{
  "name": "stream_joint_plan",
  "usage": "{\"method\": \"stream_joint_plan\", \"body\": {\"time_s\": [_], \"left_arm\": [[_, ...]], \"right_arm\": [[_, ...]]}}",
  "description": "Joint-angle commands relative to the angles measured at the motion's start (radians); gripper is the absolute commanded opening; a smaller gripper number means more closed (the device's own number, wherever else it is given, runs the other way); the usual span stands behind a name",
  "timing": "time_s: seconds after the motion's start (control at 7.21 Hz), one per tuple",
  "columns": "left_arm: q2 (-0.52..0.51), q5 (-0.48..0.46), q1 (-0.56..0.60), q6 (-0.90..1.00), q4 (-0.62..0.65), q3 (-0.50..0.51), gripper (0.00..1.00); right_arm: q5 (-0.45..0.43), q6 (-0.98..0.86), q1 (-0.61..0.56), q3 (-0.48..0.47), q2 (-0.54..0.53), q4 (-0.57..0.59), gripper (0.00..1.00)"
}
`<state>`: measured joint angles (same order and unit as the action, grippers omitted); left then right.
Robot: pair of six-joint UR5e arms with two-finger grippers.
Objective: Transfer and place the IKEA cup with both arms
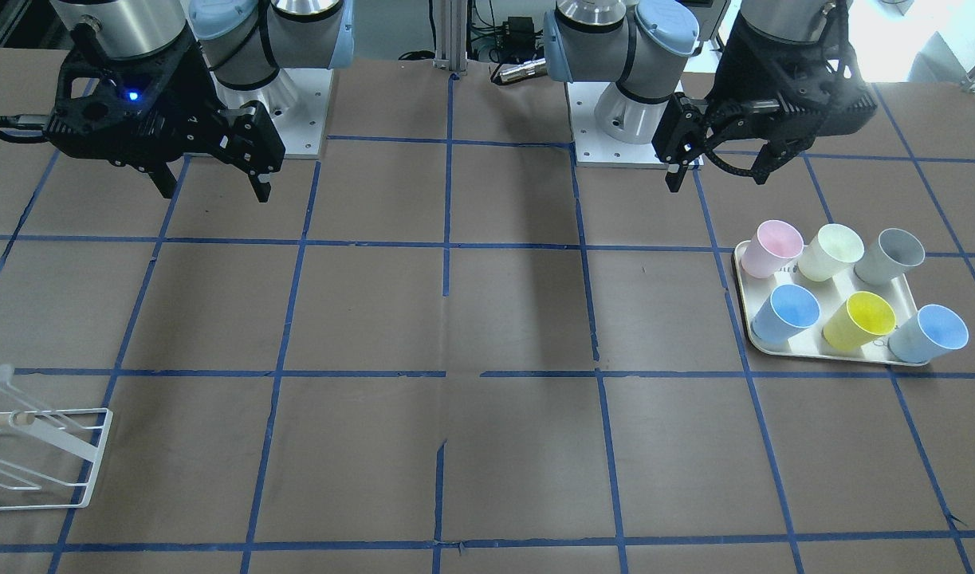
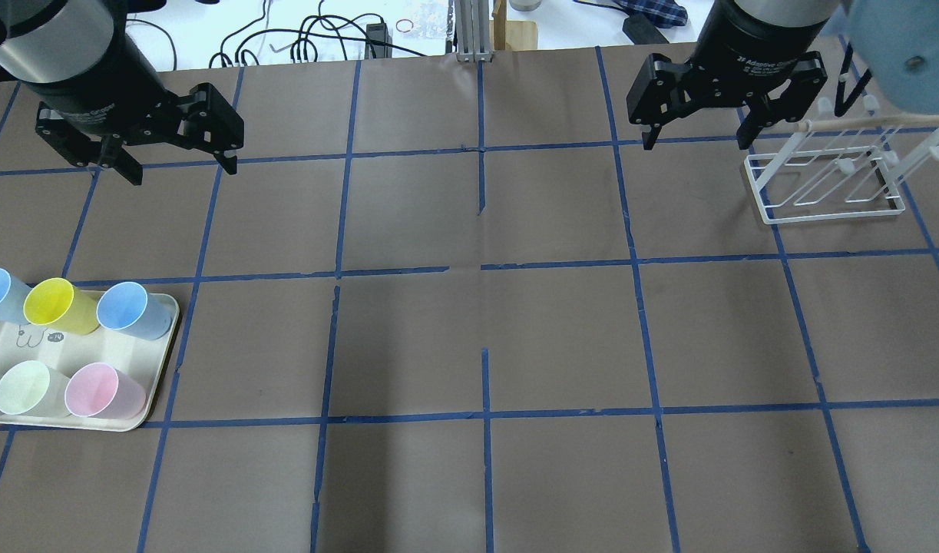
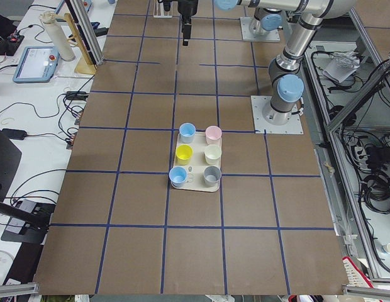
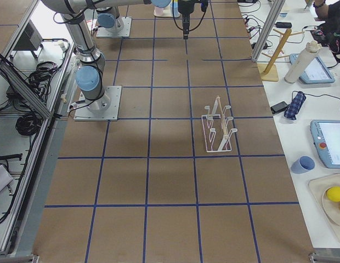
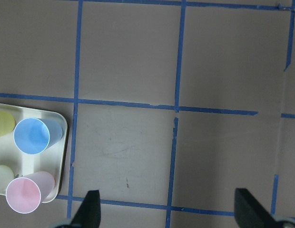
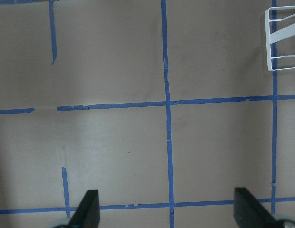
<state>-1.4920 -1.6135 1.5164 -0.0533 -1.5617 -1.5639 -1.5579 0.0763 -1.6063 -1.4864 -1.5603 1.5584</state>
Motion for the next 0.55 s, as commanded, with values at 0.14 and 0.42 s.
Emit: {"method": "stream_joint_plan", "body": {"time_s": [0.14,0.42], "left_arm": [[-0.007,0.012,-0.012,0.003,-0.017,0.01,1.0],[-0.002,0.018,-0.012,0.003,-0.017,-0.001,1.0]], "right_arm": [[0.001,-0.003,0.0,0.0,0.0,0.002,1.0],[0.001,-0.003,0.0,0.0,0.002,0.002,1.0]]}}
